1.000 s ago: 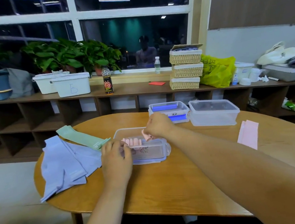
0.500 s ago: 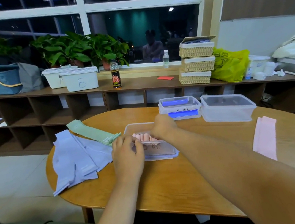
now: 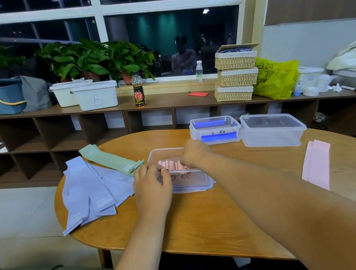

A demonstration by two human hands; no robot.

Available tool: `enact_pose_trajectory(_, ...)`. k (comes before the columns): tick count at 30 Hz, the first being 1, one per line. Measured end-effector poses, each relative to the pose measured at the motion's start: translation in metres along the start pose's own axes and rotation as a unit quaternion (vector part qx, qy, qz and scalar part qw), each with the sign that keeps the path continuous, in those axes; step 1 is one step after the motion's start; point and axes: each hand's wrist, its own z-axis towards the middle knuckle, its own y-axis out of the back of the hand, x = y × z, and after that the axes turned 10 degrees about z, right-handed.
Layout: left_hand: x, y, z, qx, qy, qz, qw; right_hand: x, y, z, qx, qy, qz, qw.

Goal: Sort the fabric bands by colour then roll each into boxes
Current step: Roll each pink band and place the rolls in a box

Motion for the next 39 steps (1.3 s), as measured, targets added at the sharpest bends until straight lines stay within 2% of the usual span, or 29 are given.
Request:
enact_pose_trajectory(5, 0.0, 0.001, -0.001, -0.011, -0.01, -0.006, 1.0, -0.001, 0.011, -0.006, -0.01, 0.037, -0.047, 0.998)
enact_pose_trajectory(10, -0.007, 0.004, -0.005, -0.016, -0.041, 0.019, 0.999, -0.018, 0.033, -0.017, -0.008, 0.074, 0.033, 0.997)
enact_pose_trajectory(13, -0.02, 0.003, -0.015, -0.028, -0.128, 0.044, 0.99, -0.041, 0.05, -0.04, -0.017, 0.108, 0.104, 0.989)
enact_pose_trajectory(18, -0.048, -0.018, -0.031, -0.013, -0.298, 0.051, 0.953, -0.099, 0.067, -0.089, -0.068, 0.139, 0.149, 0.977)
enact_pose_trajectory(24, -0.092, -0.046, -0.055, 0.039, -0.361, 0.018, 0.932, -0.192, 0.077, -0.133, -0.105, 0.082, 0.172, 0.976)
enact_pose_trajectory(27, -0.117, -0.062, -0.067, 0.09, -0.379, 0.019, 0.921, -0.236, 0.083, -0.156, -0.139, 0.052, 0.098, 0.984)
enact_pose_trajectory(30, -0.142, -0.074, -0.075, 0.181, -0.391, 0.02, 0.902, -0.276, 0.096, -0.173, -0.195, 0.012, 0.005, 0.981)
enact_pose_trajectory(32, -0.155, -0.082, -0.077, 0.217, -0.397, 0.012, 0.891, -0.298, 0.102, -0.179, -0.21, -0.026, -0.017, 0.977)
enact_pose_trajectory(39, -0.16, -0.095, -0.078, 0.238, -0.355, 0.008, 0.904, -0.32, 0.107, -0.178, -0.223, -0.053, 0.016, 0.973)
